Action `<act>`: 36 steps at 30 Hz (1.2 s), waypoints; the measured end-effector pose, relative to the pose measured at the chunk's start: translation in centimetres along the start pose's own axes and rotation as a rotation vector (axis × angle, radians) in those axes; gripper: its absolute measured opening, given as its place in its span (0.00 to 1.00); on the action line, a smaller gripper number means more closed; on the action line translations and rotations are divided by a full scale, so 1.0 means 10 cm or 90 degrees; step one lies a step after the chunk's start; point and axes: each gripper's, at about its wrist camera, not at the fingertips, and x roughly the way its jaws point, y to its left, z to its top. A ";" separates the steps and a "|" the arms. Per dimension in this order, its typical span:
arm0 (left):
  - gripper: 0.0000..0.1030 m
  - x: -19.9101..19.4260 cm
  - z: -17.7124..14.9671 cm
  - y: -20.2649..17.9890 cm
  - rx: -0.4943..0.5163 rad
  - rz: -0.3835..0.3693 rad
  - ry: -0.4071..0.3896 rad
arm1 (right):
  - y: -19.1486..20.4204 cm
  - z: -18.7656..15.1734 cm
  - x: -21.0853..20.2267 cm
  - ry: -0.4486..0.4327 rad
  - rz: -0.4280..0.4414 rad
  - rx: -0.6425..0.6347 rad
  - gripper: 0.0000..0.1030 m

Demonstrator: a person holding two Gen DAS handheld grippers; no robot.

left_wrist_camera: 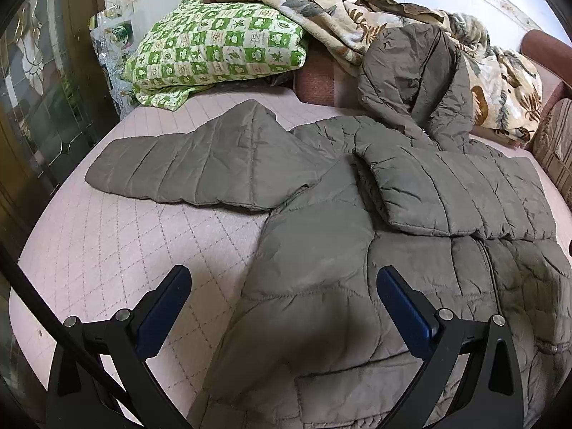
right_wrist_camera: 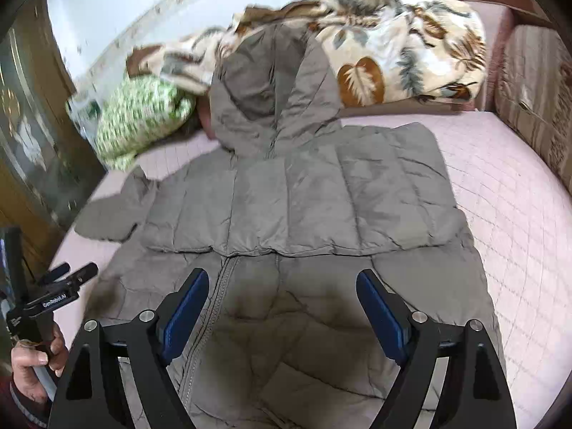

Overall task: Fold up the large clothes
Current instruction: 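Move the left tool to the other sleeve cuff and grasp it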

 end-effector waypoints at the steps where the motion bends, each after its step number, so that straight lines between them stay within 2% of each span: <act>1: 1.00 -0.02 -0.02 0.01 0.001 0.004 -0.004 | -0.04 0.00 0.02 0.005 0.001 0.013 0.85; 5: 1.00 -0.08 -0.09 0.07 0.005 0.017 -0.015 | -0.18 0.06 0.04 -0.002 -0.011 0.042 0.85; 9: 1.00 -0.16 -0.16 0.09 -0.009 0.034 -0.029 | -0.21 0.10 0.10 0.015 0.044 0.087 0.85; 13: 1.00 -0.30 -0.17 0.10 -0.018 0.027 -0.039 | -0.14 0.11 0.13 0.016 0.035 0.062 0.85; 17: 1.00 -0.42 -0.06 0.25 -0.032 0.011 -0.063 | -0.09 0.08 -0.08 -0.013 0.018 0.028 0.85; 23: 1.00 -0.28 0.22 0.75 -0.097 -0.021 -0.052 | -0.16 -0.03 -0.45 -0.057 -0.036 -0.017 0.85; 30: 1.00 0.08 0.31 1.49 -0.187 0.015 -0.074 | -0.19 -0.30 -0.61 -0.038 -0.095 -0.030 0.85; 32: 1.00 0.29 0.27 1.72 -0.214 0.054 -0.052 | -0.19 -0.32 -0.60 -0.041 -0.104 -0.028 0.85; 36: 1.00 0.46 0.31 2.18 -0.268 0.070 -0.058 | -0.20 -0.34 -0.61 -0.048 -0.139 -0.023 0.85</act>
